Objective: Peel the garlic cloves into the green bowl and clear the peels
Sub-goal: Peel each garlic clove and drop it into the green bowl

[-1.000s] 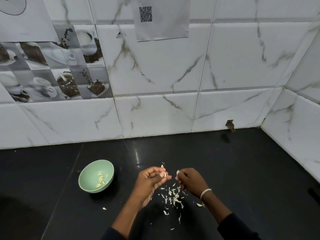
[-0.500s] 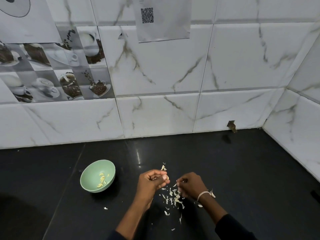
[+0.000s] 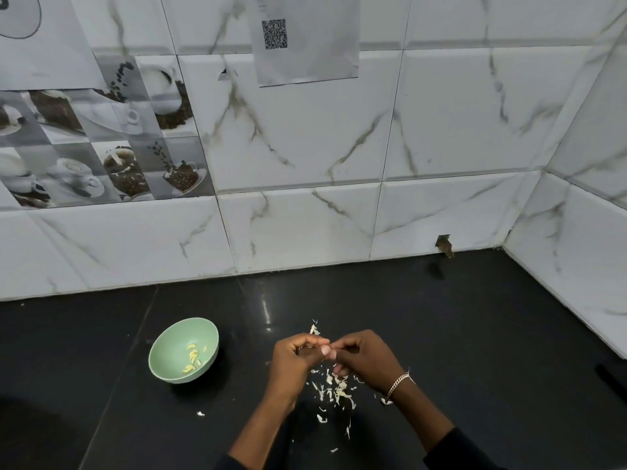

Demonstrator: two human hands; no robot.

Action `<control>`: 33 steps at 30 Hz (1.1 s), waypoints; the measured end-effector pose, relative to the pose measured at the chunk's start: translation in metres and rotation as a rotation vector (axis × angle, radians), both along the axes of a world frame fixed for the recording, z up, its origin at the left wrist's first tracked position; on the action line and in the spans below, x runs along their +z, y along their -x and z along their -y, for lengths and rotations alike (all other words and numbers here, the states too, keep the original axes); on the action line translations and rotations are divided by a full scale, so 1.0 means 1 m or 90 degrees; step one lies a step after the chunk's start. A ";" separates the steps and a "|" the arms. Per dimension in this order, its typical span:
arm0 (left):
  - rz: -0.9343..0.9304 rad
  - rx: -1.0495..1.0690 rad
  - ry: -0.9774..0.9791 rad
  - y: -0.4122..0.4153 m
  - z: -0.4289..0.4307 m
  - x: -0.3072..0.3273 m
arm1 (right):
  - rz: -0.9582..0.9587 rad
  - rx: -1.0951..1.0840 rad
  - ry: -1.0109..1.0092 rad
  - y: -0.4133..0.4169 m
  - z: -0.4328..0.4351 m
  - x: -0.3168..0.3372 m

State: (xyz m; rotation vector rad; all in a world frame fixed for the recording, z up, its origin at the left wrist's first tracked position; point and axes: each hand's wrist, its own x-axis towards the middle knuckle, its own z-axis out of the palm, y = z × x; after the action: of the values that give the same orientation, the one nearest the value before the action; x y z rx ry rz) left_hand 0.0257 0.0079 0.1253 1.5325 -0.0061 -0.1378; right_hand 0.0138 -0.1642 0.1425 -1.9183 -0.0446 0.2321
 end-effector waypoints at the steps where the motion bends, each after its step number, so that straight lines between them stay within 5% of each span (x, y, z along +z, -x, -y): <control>1: 0.010 -0.004 -0.014 0.001 0.000 0.001 | -0.002 0.000 0.006 0.000 0.000 0.001; 14: 0.084 -0.041 -0.123 0.002 -0.005 0.001 | -0.008 0.018 0.100 -0.007 -0.002 0.006; 26: 0.015 0.001 0.012 0.006 0.004 0.005 | 0.162 -0.123 0.207 -0.003 -0.020 -0.004; 33: -0.030 0.010 0.092 0.002 0.002 0.006 | 0.180 -0.127 0.163 0.000 -0.019 -0.002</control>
State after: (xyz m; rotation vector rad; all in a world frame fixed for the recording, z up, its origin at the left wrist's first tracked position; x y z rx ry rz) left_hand 0.0236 0.0055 0.1309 1.3840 0.0329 -0.1580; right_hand 0.0138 -0.1451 0.1409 -2.1820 -0.0111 -0.1773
